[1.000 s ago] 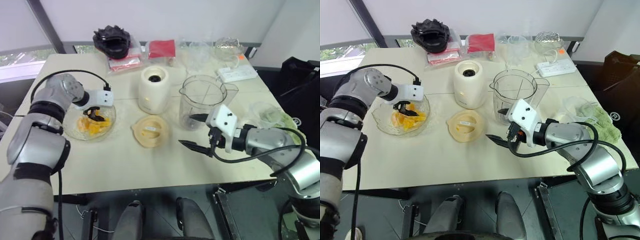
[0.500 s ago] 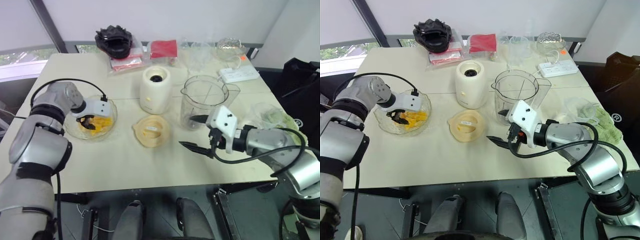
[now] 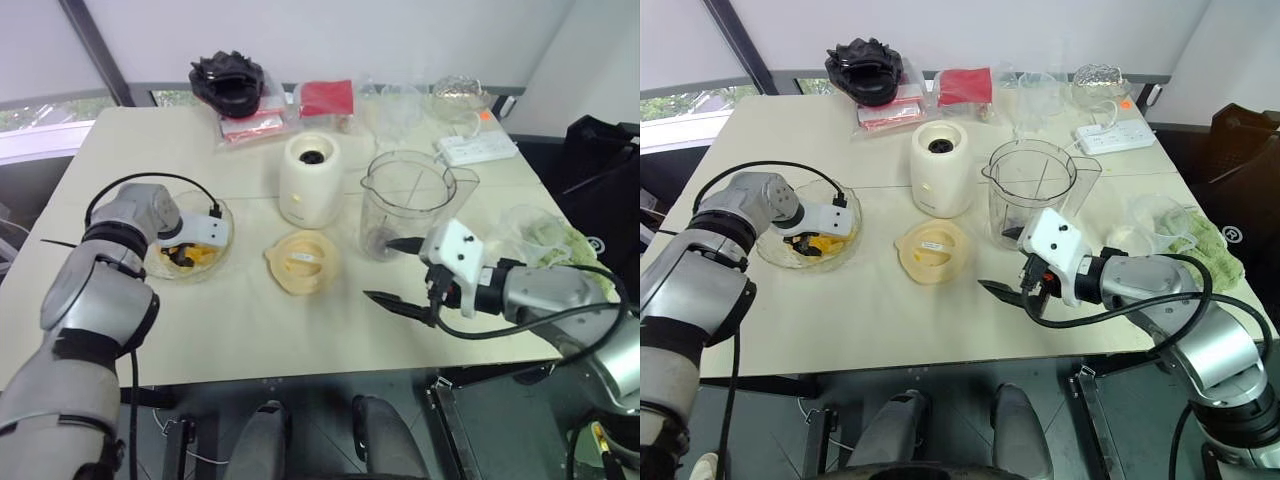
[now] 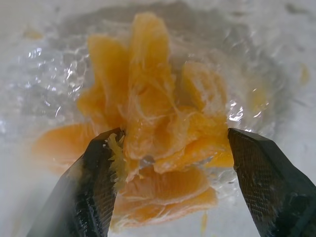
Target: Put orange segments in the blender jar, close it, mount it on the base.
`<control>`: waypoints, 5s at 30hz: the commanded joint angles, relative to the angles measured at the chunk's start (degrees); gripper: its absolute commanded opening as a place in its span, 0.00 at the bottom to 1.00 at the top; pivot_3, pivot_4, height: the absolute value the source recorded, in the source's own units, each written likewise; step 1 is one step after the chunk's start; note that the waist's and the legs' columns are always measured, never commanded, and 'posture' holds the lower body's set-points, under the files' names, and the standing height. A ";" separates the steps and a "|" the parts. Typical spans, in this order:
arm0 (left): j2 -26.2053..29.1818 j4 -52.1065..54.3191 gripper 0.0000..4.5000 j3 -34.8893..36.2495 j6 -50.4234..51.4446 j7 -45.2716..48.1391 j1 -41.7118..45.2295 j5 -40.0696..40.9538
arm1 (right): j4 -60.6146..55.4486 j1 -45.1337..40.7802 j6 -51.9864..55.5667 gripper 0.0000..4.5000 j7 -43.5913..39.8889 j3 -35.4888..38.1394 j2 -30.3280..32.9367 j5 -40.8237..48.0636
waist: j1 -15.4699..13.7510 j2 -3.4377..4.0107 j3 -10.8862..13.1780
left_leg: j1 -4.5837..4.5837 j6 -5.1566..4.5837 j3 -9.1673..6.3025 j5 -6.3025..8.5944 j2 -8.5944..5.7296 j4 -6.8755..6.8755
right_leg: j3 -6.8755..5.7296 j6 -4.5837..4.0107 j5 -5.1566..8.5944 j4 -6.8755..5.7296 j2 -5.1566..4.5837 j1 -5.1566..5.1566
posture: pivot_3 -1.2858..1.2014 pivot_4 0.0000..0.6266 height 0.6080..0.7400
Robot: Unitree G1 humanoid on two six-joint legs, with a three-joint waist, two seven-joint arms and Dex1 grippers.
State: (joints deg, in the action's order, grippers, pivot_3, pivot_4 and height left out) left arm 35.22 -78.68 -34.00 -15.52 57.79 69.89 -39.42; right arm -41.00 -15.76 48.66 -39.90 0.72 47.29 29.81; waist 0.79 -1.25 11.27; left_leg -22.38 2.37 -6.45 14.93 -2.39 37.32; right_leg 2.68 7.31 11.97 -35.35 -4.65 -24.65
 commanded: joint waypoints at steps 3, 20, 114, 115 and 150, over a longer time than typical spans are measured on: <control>-0.15 -0.28 0.76 -0.17 0.81 -2.71 -0.42 -1.07 | -2.93 -0.02 1.34 1.00 0.90 2.37 0.89 1.27 | -0.01 0.00 0.00 | 0.00 0.00 0.00 0.00 0.00 0.01 | 0.00 0.00 0.00 0.00 0.00 0.00 | 0.52 0.24 1.00; -0.35 0.62 0.76 3.02 -1.86 1.59 2.44 1.18 | -1.79 -2.08 1.47 1.00 1.32 1.17 0.98 1.81 | 0.00 0.00 0.00 | 0.01 0.00 0.00 0.00 0.00 0.04 | 0.00 0.00 0.00 -0.04 0.00 0.01 | 0.52 0.24 1.00; -1.36 0.95 0.07 12.56 6.26 0.43 -6.27 9.15 | -0.70 -3.26 0.28 1.00 3.33 -0.83 0.53 -0.97 | 0.29 0.29 -0.28 | 0.78 0.00 0.05 0.00 0.00 -0.06 | 0.05 0.03 0.01 -0.17 0.00 0.64 | 0.52 0.24 1.00; -1.00 1.08 0.07 13.27 6.27 0.67 -6.33 9.90 | -0.55 -3.28 0.02 1.00 3.27 -1.06 0.41 -1.05 | 0.29 0.29 -0.28 | 0.78 0.00 0.05 0.00 0.01 -0.08 | 0.05 0.03 0.01 -0.16 0.00 0.64 | 0.52 0.24 1.00; 6.41 50.81 0.07 55.60 43.57 -3.29 -24.46 63.07 | 5.33 -5.50 -6.92 1.00 0.78 -6.92 -5.27 -6.78 | 0.17 0.18 -0.20 | 0.30 0.01 -0.03 -0.01 0.03 -0.02 | 0.02 0.00 -0.01 -0.15 0.00 0.17 | 0.52 0.24 1.00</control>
State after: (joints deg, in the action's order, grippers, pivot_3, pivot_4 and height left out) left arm 40.89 -31.71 21.18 26.73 55.03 44.96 22.02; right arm -33.81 -21.20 42.78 -39.79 -6.57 42.97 23.23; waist 0.96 -1.08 11.07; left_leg -22.09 2.38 -6.48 14.92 -2.36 37.30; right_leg 2.70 7.30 11.96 -35.50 -4.65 -24.48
